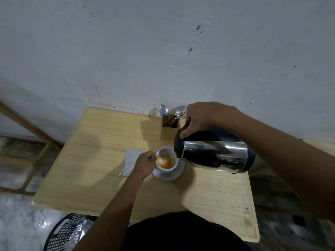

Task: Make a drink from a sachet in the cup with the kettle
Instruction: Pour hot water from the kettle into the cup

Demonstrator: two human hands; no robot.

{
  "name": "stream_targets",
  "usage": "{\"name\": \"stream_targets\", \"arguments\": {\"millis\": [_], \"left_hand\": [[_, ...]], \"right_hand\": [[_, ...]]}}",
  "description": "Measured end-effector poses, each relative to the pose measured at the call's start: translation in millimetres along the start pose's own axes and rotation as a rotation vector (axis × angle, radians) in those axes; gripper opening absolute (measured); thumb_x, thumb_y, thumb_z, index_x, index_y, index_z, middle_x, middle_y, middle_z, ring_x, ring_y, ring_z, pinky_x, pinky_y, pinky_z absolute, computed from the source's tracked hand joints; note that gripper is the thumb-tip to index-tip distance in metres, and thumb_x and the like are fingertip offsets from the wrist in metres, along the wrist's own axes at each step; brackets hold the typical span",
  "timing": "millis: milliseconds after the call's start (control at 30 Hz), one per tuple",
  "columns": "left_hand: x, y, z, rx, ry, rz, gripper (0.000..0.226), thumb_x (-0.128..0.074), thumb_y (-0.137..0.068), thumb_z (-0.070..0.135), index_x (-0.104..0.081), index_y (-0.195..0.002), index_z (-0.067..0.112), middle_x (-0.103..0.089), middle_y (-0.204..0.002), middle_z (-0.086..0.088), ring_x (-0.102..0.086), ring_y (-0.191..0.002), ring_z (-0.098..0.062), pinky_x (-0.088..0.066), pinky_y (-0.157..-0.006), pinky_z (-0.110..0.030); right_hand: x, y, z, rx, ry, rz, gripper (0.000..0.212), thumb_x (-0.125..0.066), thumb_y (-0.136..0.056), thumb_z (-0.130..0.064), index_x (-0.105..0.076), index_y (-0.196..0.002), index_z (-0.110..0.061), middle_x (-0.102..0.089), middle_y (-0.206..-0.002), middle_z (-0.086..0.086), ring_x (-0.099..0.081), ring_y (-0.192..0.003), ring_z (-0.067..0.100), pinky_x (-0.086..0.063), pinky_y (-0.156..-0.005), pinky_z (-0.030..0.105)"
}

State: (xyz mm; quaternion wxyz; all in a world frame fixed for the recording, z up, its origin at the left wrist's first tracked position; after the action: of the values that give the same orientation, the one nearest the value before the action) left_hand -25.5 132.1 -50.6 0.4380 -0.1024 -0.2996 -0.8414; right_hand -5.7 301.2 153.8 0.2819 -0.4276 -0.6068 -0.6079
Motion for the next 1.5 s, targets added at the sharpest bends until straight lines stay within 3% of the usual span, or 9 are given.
{"name": "stream_targets", "arguments": {"millis": [133, 467, 633, 800, 1000, 1267, 1500], "left_hand": [[-1.0, -0.4, 1.6, -0.009, -0.008, -0.003, 0.013, -0.05, -0.095, 0.015, -0.06, -0.088, 0.013, -0.062, -0.089, -0.009, -0.054, -0.084, -0.019, -0.038, -0.063, -0.021], [0.8, 1.1, 2.2, -0.002, -0.02, 0.005, 0.013, -0.049, -0.095, 0.014, -0.06, -0.088, 0.015, -0.062, -0.088, -0.008, -0.055, -0.085, -0.019, -0.039, -0.065, -0.019], [1.0, 0.5, 0.9, 0.017, -0.023, 0.003, 0.013, -0.05, -0.095, 0.015, -0.06, -0.088, 0.015, -0.062, -0.088, -0.008, -0.055, -0.084, -0.02, -0.039, -0.065, -0.025], [2.0, 1.4, 0.6, 0.037, -0.027, 0.011, 0.021, -0.05, -0.095, 0.016, -0.066, -0.104, 0.006, -0.061, -0.09, -0.008, -0.054, -0.083, -0.019, -0.039, -0.069, -0.027], [2.7, 2.4, 3.7, 0.041, -0.049, 0.009, 0.014, -0.049, -0.096, 0.018, -0.062, -0.092, 0.014, -0.061, -0.085, -0.009, -0.05, -0.067, -0.015, -0.037, -0.053, -0.024], [3.6, 6.2, 8.7, 0.038, -0.053, 0.003, 0.014, -0.048, -0.096, 0.017, -0.061, -0.091, 0.014, -0.055, -0.066, 0.003, -0.045, -0.053, -0.007, -0.032, -0.045, -0.022], [3.5, 9.8, 12.4, 0.043, -0.042, -0.013, 0.014, -0.047, -0.096, 0.015, -0.059, -0.09, 0.013, -0.055, -0.062, 0.002, -0.043, -0.046, -0.007, -0.03, -0.041, -0.022]], "right_hand": [[4.2, -0.1, 0.1, 0.001, 0.003, -0.01, 0.05, -0.074, -0.066, -0.064, -0.072, -0.085, -0.018, -0.069, -0.074, -0.005, -0.065, -0.072, 0.016, -0.046, -0.059, 0.028], [11.1, 3.1, 1.4, -0.01, 0.012, 0.003, 0.047, -0.076, -0.066, -0.062, -0.066, -0.072, -0.016, -0.064, -0.063, -0.001, -0.06, -0.062, 0.018, -0.04, -0.055, 0.027], [11.5, 3.6, 0.3, -0.004, 0.009, -0.012, 0.049, -0.076, -0.066, -0.062, -0.07, -0.082, -0.016, -0.069, -0.071, 0.0, -0.063, -0.068, 0.018, -0.04, -0.056, 0.027], [12.6, 4.3, -0.6, -0.006, 0.028, -0.026, 0.045, -0.077, -0.067, -0.06, -0.066, -0.075, -0.018, -0.065, -0.065, -0.002, -0.061, -0.065, 0.017, -0.037, -0.054, 0.027], [16.6, 6.6, -1.9, -0.015, 0.054, -0.018, 0.044, -0.078, -0.067, -0.059, -0.06, -0.067, -0.019, -0.061, -0.062, -0.002, -0.056, -0.06, 0.017, -0.036, -0.053, 0.027], [18.5, 6.4, -4.8, -0.018, 0.083, -0.025, 0.047, -0.077, -0.066, -0.061, -0.063, -0.07, -0.016, -0.059, -0.056, -0.002, -0.056, -0.056, 0.017, -0.04, -0.054, 0.027], [18.6, 8.4, -7.7, -0.021, 0.087, -0.041, 0.046, -0.077, -0.069, -0.058, -0.06, -0.068, -0.015, -0.056, -0.054, -0.003, -0.053, -0.052, 0.016, -0.036, -0.052, 0.025]]}}
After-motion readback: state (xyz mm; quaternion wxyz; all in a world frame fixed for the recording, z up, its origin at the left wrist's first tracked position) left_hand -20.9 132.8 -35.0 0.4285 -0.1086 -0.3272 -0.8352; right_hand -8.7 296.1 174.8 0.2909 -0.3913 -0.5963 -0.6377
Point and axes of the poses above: each hand's wrist, its own y-axis away from the middle knuckle, its own x-axis out of the back of the hand, z = x × y, the point moved 10 cm from there along -y, towards the middle knuckle
